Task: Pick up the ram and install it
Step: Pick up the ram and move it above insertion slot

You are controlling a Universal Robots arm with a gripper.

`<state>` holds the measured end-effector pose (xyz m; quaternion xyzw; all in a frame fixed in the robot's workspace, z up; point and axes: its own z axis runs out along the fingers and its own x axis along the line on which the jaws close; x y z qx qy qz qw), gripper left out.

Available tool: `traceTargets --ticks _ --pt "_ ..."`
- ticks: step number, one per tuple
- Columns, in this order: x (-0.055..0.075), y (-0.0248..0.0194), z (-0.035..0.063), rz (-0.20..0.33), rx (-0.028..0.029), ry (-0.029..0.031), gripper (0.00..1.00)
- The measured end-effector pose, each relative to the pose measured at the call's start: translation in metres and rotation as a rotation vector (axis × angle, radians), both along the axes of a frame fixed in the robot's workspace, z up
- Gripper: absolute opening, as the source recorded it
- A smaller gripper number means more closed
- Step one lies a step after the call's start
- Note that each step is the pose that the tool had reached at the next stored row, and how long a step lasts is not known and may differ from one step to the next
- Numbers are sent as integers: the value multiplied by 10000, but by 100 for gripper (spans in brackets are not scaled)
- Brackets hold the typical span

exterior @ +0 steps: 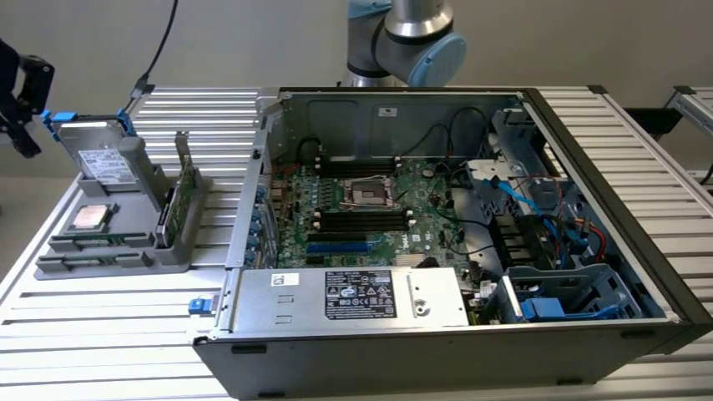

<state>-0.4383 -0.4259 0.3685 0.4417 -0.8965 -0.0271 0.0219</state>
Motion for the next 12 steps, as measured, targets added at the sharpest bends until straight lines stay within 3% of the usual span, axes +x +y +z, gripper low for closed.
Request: traceTargets --ticks 4,12 --pt "0 0 -21 726 -3 -74 10" --pt "0 0 -60 2180 0 -100 10"
